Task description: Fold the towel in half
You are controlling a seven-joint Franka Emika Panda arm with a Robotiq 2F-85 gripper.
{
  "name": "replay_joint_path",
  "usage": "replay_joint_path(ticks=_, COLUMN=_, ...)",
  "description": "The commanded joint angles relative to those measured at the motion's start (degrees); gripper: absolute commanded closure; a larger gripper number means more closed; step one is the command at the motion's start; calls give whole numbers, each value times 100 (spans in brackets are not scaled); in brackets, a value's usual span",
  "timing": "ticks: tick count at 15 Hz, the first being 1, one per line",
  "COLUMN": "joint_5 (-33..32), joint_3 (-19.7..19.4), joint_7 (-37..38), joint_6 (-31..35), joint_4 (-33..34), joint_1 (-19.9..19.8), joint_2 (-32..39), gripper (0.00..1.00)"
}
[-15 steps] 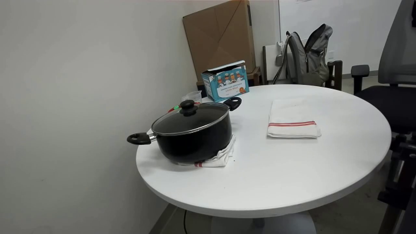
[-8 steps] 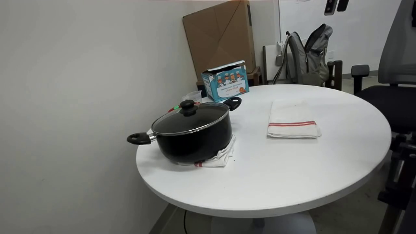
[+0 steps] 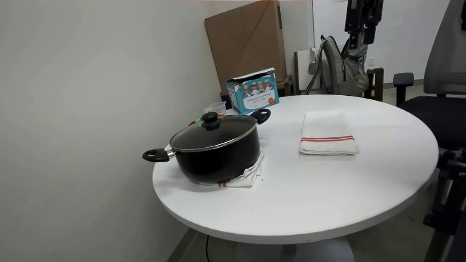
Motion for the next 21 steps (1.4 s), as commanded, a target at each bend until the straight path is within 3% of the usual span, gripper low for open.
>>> replay_joint_path(ticks=1, joint_5=-458, joint_3=441, joint_7=545, joint_6=360, joint_4=-125, joint_1=130, joint_2=100, gripper=0)
replay_joint_path(ticks=7, joint_5=-1716, joint_3=1058, joint_7=1688, joint_6=869, joint_4=-295, joint_1=-12, joint_2=499, gripper=0)
replay_joint_path(ticks=17, joint_5=-3505, joint_3=1172, joint_7=3352, joint_6=963, joint_4=-221, joint_1=-155, joint_2=1086, gripper=0)
replay_joint_path(ticks=21, joint_5=-3242, joint_3=1093, joint_7=3138, joint_6=1071, joint_4=-239, joint_1=-42, joint_2=1404, gripper=0)
